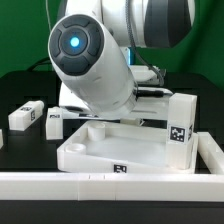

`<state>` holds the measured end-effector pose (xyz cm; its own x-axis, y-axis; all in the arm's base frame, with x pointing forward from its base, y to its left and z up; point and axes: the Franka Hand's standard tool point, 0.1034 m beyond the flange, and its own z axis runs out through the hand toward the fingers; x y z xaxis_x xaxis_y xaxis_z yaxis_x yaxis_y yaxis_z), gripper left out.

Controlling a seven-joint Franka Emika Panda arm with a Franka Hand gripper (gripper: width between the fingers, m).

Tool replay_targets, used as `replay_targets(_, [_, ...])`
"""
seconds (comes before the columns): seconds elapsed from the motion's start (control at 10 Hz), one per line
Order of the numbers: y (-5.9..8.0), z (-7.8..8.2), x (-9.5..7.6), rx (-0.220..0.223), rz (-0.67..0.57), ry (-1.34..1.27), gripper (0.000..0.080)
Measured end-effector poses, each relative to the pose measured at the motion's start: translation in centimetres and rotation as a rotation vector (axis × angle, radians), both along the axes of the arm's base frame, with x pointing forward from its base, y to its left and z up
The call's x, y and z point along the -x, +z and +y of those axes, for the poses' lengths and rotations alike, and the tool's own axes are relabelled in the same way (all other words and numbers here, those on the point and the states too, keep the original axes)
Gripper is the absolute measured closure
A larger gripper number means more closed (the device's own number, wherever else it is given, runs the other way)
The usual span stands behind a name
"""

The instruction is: Assemble desk

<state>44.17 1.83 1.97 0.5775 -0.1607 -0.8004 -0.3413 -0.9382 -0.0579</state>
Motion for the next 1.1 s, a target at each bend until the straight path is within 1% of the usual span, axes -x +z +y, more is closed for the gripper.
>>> replay_targets(0.3, [-0.76, 0.1, 0.58, 0.0, 0.014, 0.001, 0.015])
replay_targets(0.5, [-0.77, 0.1, 0.59, 0.0, 0.015, 0.001, 0.015])
replay_targets(0.6, [-0.77, 0.1, 0.59, 0.0, 0.015, 0.001, 0.0257])
replay_targets(0.7, [-0.77, 0.08, 0.59, 0.0, 0.015, 0.001, 0.0408])
replay_targets(0.8, [-0.73, 0.03, 0.5, 0.0, 0.013, 0.0, 0.0408])
replay_targets(0.9, [-0.7, -0.04, 0.38, 0.001, 0.011, -0.001, 0.0512])
replay_targets(1.1, [-0.18, -0.23, -0.19, -0.003, 0.002, 0.0, 0.0512])
